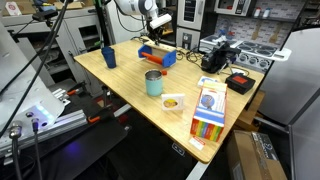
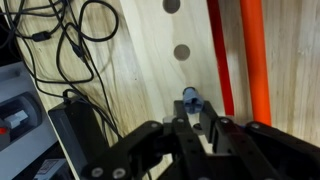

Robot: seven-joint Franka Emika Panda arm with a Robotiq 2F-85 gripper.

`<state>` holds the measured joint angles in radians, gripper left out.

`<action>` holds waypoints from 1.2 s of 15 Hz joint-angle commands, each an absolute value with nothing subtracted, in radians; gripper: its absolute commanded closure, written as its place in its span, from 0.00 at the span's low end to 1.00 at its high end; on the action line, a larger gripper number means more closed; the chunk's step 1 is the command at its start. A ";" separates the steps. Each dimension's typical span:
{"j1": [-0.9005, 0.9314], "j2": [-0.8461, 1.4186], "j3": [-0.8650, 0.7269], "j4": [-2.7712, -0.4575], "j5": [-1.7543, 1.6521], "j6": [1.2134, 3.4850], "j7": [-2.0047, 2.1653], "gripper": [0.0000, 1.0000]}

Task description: Move the screwdriver from the toolbox to the table then turn the bolt

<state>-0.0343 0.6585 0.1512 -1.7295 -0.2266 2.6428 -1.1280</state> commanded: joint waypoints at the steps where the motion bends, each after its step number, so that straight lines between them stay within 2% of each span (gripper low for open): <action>1: -0.057 0.646 0.171 -1.746 -0.220 2.665 -1.191 0.91; 2: -0.056 0.646 0.171 -1.745 -0.217 2.663 -1.196 0.55; 3: -0.056 0.646 0.172 -1.745 -0.214 2.662 -1.201 0.54; 4: -0.056 0.646 0.170 -1.745 -0.214 2.662 -1.203 0.49; 10: -0.056 0.645 0.169 -1.746 -0.207 2.657 -1.204 0.06; 12: -0.056 0.637 0.173 -1.750 -0.167 2.612 -1.159 0.00; 18: -0.029 0.622 0.154 -1.759 -0.037 2.477 -0.892 0.00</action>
